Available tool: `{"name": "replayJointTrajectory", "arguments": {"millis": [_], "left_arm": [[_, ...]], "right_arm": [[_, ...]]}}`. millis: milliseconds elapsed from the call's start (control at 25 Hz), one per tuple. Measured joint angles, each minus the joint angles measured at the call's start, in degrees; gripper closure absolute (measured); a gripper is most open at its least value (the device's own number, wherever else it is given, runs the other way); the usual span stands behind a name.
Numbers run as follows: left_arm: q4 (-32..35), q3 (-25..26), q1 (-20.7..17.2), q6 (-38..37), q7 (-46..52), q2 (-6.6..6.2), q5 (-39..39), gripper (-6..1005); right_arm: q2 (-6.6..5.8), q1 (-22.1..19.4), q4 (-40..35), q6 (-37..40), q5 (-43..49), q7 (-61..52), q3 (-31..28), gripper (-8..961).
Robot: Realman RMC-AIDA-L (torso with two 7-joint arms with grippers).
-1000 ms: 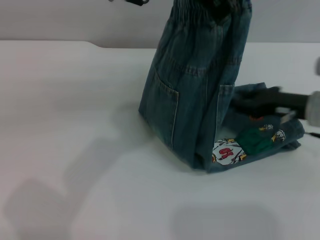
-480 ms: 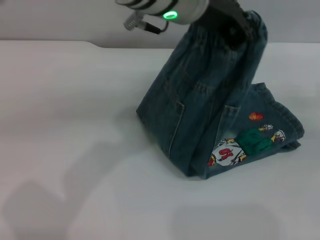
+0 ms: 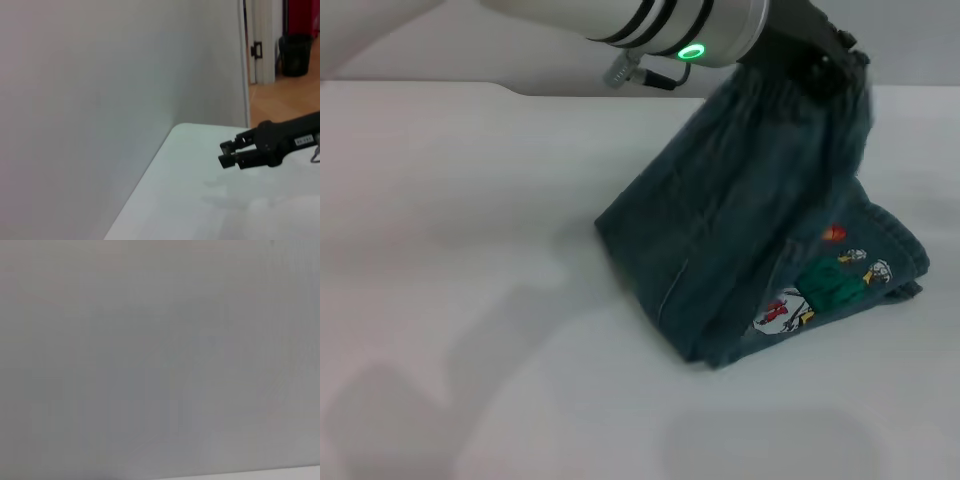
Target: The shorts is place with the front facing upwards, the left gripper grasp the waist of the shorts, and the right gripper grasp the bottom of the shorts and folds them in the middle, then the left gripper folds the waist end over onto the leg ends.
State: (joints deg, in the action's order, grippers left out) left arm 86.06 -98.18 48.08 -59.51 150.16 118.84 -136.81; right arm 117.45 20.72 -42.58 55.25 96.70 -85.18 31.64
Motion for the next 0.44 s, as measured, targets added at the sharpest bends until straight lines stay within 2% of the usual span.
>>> {"name": "replayJointTrajectory", "arguments": {"millis": [160, 400, 440], "left_arm": [[-0.2, -0.2, -0.2, 0.6, 0.0, -0.01, 0.4, 804], [-0.2, -0.3, -0.5, 1.1, 0.0, -0.07, 1.3, 576], [-0.1, -0.3, -0.7, 1.2, 0.0, -0.12, 1.5, 576]], "right_arm": [[0.14, 0.0, 0.1, 0.5, 0.0, 0.2, 0.0, 536], [0.22, 0.0, 0.5, 1.1, 0.0, 0.3, -0.1, 536], [0.22, 0.0, 0.7, 1.2, 0.0, 0.3, -0.1, 536]]}}
